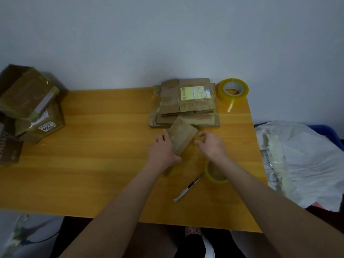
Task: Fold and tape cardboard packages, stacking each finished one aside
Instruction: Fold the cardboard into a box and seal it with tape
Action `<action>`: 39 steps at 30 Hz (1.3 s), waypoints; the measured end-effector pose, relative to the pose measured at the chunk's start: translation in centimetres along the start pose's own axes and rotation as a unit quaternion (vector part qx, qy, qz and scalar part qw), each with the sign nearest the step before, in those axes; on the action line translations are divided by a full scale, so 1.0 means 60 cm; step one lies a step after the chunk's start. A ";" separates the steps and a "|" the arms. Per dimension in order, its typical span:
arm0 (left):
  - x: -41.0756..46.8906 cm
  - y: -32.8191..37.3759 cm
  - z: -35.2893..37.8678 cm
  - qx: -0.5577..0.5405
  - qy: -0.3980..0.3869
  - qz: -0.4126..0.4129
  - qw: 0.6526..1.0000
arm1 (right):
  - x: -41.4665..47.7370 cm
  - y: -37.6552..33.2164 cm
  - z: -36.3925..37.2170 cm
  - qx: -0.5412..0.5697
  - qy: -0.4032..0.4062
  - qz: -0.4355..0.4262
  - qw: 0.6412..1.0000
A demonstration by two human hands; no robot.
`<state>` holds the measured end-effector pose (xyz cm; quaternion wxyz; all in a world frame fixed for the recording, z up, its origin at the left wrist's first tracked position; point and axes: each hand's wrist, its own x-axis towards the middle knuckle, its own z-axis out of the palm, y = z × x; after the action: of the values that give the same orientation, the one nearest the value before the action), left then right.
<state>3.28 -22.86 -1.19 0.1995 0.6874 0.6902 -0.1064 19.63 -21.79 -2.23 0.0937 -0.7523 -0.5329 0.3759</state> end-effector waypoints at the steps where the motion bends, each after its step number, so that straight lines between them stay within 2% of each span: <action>1: -0.002 -0.008 -0.009 0.040 0.018 0.018 0.999 | 0.002 -0.003 -0.010 0.004 0.026 -0.028 0.999; 3: 0.000 -0.034 -0.032 0.124 0.051 0.081 0.988 | 0.004 -0.018 -0.022 -0.014 -0.008 -0.105 0.994; 6: 0.010 -0.076 -0.064 0.241 0.055 0.219 0.944 | -0.002 -0.050 -0.012 -0.061 -0.086 -0.189 0.976; 7: 0.012 -0.086 -0.068 0.257 0.054 0.250 0.932 | -0.001 -0.057 0.000 -0.076 -0.093 -0.201 0.972; 9: 0.012 -0.100 -0.065 0.239 0.077 0.254 0.934 | -0.004 -0.063 0.029 -0.109 -0.099 -0.195 0.970; 11: 0.004 -0.106 -0.047 0.112 0.160 0.179 0.964 | -0.007 -0.062 0.054 -0.104 -0.092 -0.155 0.978; 12: -0.004 -0.105 -0.033 0.003 0.207 0.105 0.973 | -0.010 -0.062 0.064 -0.094 -0.084 -0.136 0.983; 13: -0.013 -0.101 -0.018 -0.118 0.227 0.013 0.967 | -0.012 -0.064 0.071 -0.086 -0.075 -0.126 0.985; 14: -0.022 -0.095 -0.004 -0.244 0.209 -0.078 0.944 | -0.013 -0.067 0.075 -0.082 -0.069 -0.123 0.987; 15: -0.028 -0.087 0.011 -0.364 0.162 -0.147 0.905 | -0.015 -0.071 0.079 -0.076 -0.065 -0.125 0.987; 17: -0.035 -0.074 0.039 -0.523 0.078 -0.202 0.824 | -0.021 -0.080 0.091 -0.070 -0.073 -0.125 0.987; 18: -0.040 -0.071 0.046 -0.539 0.070 -0.206 0.814 | -0.025 -0.083 0.098 -0.068 -0.080 -0.121 0.987; 21: -0.051 -0.082 0.046 -0.462 0.096 -0.164 0.866 | -0.040 -0.075 0.116 -0.025 -0.081 -0.092 0.992; 25: -0.045 -0.090 0.040 -0.411 0.040 -0.072 0.908 | -0.056 -0.051 0.120 -0.016 -0.041 -0.052 0.998; 28: -0.022 -0.071 0.040 -0.344 0.045 -0.061 0.936 | -0.053 -0.039 0.118 0.038 -0.037 -0.020 0.998; 31: -0.015 -0.060 0.043 -0.289 0.093 -0.083 0.949 | -0.043 -0.041 0.117 0.088 -0.027 -0.008 0.996; 34: -0.041 -0.055 0.058 -0.258 0.131 -0.052 0.956 | -0.044 -0.041 0.125 0.131 -0.027 0.002 0.991; 37: -0.064 -0.055 0.065 -0.341 0.129 -0.077 0.928 | -0.051 -0.040 0.119 0.143 -0.045 0.006 0.989; 39: -0.067 -0.058 0.064 -0.357 0.126 -0.090 0.921 | -0.054 -0.039 0.112 0.089 -0.057 0.002 0.994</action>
<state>0.19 -28.23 -3.37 0.3322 0.5136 0.7608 0.2169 12.99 -25.39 -4.16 0.1290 -0.7193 -0.5005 0.4642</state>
